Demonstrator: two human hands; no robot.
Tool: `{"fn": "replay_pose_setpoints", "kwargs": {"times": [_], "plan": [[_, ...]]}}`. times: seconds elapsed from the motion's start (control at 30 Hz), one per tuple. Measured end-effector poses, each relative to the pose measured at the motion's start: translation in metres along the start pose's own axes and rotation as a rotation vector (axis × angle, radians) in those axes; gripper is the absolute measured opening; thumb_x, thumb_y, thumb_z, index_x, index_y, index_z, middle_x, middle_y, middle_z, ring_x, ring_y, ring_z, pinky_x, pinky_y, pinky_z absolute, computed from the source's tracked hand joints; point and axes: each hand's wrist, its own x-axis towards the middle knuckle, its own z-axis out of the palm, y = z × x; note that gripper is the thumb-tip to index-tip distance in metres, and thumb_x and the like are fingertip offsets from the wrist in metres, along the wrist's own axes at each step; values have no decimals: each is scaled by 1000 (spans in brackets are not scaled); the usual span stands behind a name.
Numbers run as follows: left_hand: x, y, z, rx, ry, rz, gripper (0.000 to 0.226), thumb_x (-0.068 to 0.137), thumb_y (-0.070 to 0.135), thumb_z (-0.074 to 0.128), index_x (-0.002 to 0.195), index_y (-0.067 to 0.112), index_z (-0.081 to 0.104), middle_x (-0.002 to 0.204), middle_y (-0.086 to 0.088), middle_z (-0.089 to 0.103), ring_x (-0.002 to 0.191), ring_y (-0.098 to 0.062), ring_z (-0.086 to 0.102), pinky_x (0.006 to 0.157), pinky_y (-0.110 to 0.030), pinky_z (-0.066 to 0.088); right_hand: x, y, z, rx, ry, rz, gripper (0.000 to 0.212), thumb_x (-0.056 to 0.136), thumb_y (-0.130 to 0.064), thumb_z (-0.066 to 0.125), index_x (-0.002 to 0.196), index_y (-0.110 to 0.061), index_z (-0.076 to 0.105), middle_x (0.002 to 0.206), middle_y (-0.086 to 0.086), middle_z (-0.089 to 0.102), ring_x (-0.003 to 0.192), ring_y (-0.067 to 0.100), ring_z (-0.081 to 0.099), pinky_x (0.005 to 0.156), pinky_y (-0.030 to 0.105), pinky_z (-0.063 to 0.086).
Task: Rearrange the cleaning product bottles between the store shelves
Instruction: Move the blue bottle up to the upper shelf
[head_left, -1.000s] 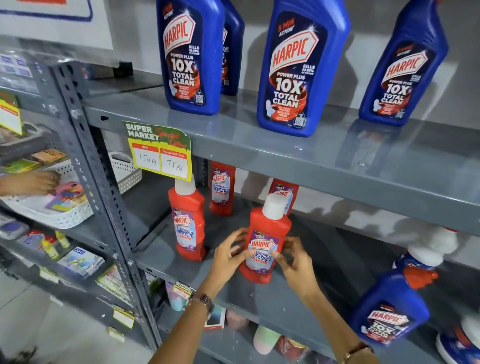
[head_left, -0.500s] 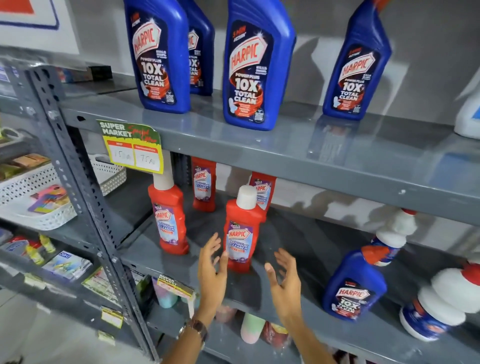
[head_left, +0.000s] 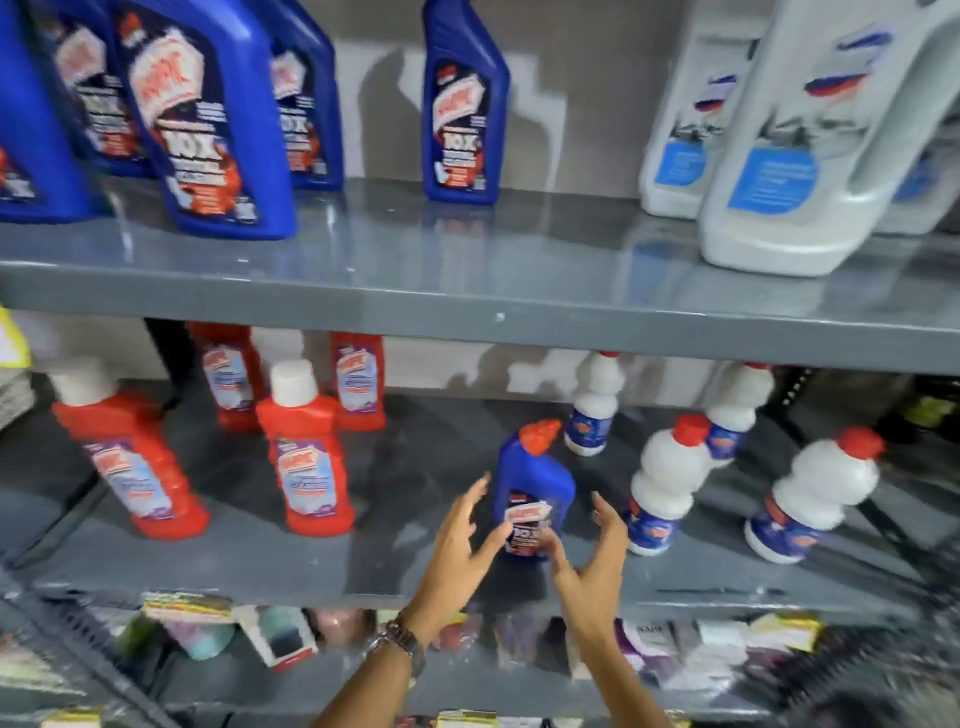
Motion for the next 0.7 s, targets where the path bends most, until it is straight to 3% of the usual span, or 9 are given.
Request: {"fn": "replay_pose_setpoints", "kwargs": {"times": [0.1, 0.23, 0.27, 0.33, 0.4, 0.5, 0.6, 0.7], "plan": [[6, 0, 17, -26, 56, -28, 53, 86, 20, 60, 125, 43, 34, 130, 22, 41, 117, 7, 48, 92, -14, 44, 19, -2, -10, 119, -173, 80, 62, 76, -18, 72, 129, -20, 40, 133, 4, 49, 120, 19, 49, 99, 19, 42], [14, -2, 22, 12, 141, -41, 52, 86, 20, 61, 132, 29, 39, 124, 18, 46, 117, -9, 52, 95, -37, 49, 34, -5, -16, 124, -297, 88, 49, 81, -15, 68, 125, -19, 47, 127, 8, 58, 114, 16, 58, 99, 39, 49], [16, -1, 22, 36, 157, -38, 50, 86, 19, 60, 132, 25, 41, 124, 13, 49, 116, -12, 53, 95, -33, 49, 35, -5, -16, 130, -311, 88, 46, 81, -16, 67, 123, -21, 48, 124, 8, 60, 111, 10, 60, 97, 36, 50], [18, 2, 23, 87, 176, -36, 47, 86, 15, 60, 130, 16, 44, 125, 2, 51, 114, -19, 54, 86, -11, 48, 35, -7, -16, 134, -320, 89, 42, 82, -13, 66, 118, -25, 49, 119, 4, 62, 104, -3, 60, 91, 24, 52], [20, 4, 23, 114, 183, -48, 46, 86, 14, 61, 129, 12, 46, 125, -5, 54, 111, -20, 56, 76, 0, 43, 36, -7, -16, 147, -315, 95, 40, 82, -10, 66, 116, -25, 50, 116, 3, 63, 100, -5, 61, 88, 21, 53], [18, 7, 22, 81, 181, -57, 46, 85, 14, 62, 129, 12, 47, 126, -8, 56, 107, -17, 58, 77, -1, 44, 37, -7, -17, 167, -314, 117, 39, 82, -8, 66, 114, -24, 51, 114, 5, 64, 100, 3, 62, 88, 27, 54], [15, 11, 22, 70, 181, -52, 44, 84, 14, 64, 126, 14, 49, 124, -7, 58, 105, -18, 60, 77, -5, 47, 34, -10, -19, 175, -307, 104, 38, 80, -5, 66, 110, -25, 53, 109, 3, 65, 96, 0, 63, 82, 20, 54], [5, 18, 16, 72, 187, -34, 44, 84, 10, 63, 126, 11, 50, 119, -2, 58, 102, -13, 59, 74, -2, 45, 23, -16, -21, 193, -295, 91, 37, 80, -6, 68, 105, -30, 54, 106, 0, 66, 97, 9, 64, 80, 22, 54]]}}
